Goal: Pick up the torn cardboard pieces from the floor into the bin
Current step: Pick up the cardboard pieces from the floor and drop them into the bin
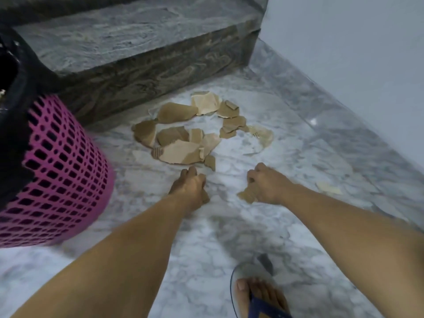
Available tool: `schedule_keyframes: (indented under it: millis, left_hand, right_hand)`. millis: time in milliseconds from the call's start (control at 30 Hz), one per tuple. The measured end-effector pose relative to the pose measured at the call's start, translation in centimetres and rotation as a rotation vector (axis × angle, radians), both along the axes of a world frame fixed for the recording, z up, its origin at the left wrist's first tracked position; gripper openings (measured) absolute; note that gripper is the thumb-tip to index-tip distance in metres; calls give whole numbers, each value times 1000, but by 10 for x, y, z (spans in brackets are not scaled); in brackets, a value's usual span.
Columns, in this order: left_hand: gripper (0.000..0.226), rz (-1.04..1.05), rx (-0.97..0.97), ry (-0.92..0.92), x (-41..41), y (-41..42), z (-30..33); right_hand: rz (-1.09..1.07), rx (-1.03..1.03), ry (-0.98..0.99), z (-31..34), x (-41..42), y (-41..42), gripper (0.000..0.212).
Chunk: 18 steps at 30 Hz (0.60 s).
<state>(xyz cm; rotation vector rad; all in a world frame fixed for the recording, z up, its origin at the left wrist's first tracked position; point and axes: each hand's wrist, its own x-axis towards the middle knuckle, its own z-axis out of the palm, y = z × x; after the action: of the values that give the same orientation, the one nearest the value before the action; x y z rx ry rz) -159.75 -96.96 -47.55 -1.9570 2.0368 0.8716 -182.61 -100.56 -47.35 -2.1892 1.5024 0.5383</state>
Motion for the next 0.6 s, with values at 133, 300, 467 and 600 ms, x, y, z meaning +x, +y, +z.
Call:
schedule_keyframes:
  millis: [133, 300, 467, 600]
  left_hand:
    - [11, 21, -12, 129, 2, -6, 0]
    - [14, 106, -121, 149, 13, -27, 0]
    - [7, 359, -268, 236, 29, -57, 11]
    - [19, 481, -409, 99, 59, -77, 8]
  right_hand:
    - [-71, 32, -43, -2, -3, -4, 38]
    - [-100, 67, -99, -1, 10, -31, 20]
    - [-76, -91, -55, 8, 48, -63, 27]
    - [-62, 18, -92, 10, 84, -84, 23]
